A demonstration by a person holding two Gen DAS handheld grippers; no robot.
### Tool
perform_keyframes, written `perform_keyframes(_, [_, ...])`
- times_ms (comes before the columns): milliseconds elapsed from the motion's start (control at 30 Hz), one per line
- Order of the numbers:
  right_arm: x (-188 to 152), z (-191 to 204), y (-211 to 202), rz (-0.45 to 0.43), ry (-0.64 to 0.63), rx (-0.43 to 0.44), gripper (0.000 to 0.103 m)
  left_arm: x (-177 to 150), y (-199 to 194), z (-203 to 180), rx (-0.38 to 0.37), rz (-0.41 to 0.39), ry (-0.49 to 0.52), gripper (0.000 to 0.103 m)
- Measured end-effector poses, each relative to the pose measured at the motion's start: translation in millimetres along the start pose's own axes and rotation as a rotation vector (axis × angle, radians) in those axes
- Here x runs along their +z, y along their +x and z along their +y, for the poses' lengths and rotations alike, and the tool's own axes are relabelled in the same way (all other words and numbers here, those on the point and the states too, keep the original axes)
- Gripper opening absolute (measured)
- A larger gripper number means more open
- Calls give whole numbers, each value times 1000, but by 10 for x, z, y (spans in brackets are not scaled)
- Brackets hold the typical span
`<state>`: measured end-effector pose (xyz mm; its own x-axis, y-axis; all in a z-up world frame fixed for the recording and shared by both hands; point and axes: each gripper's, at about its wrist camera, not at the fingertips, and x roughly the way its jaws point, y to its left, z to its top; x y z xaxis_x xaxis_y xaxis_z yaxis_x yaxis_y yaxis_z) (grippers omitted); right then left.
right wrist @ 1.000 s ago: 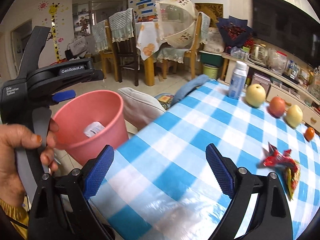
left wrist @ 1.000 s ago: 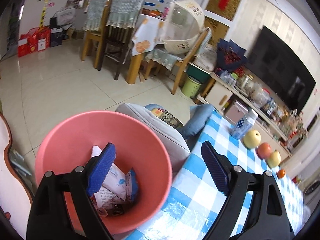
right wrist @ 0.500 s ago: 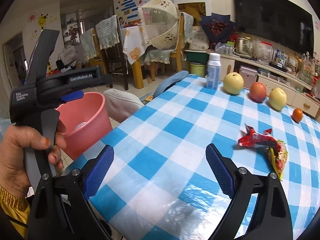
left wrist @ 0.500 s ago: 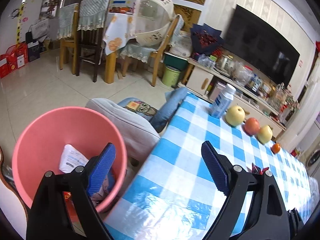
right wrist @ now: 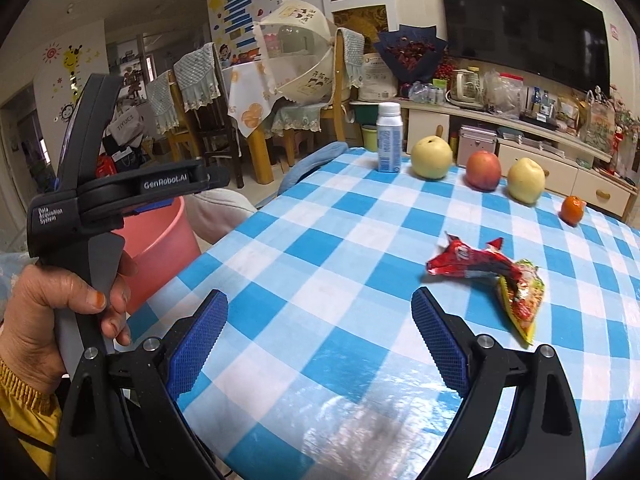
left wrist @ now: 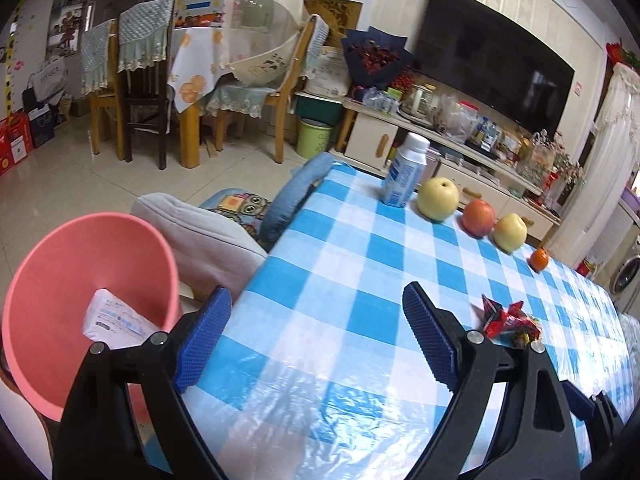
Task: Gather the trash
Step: 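Bring both open tools back over the table, then lower the left tool onto the red wrapper and close it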
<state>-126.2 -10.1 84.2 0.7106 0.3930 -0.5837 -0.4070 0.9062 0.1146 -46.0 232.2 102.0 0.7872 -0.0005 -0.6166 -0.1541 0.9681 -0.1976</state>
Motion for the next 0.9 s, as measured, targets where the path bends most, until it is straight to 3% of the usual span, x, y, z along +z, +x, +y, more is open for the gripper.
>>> perform_keyframes(500, [-3,-652,-335,-53,76,-85,92,-190,132,-672,-126,69,130,88])
perform_keyframes(733, [-37,-1121,-430,-33,151,-147,92,-304,245,-1069,-206,111,213,88])
perform_keyframes(900, [-60,-1460,-442,-5,222,-211,92,-322,388,-1280,-262,141,204,88])
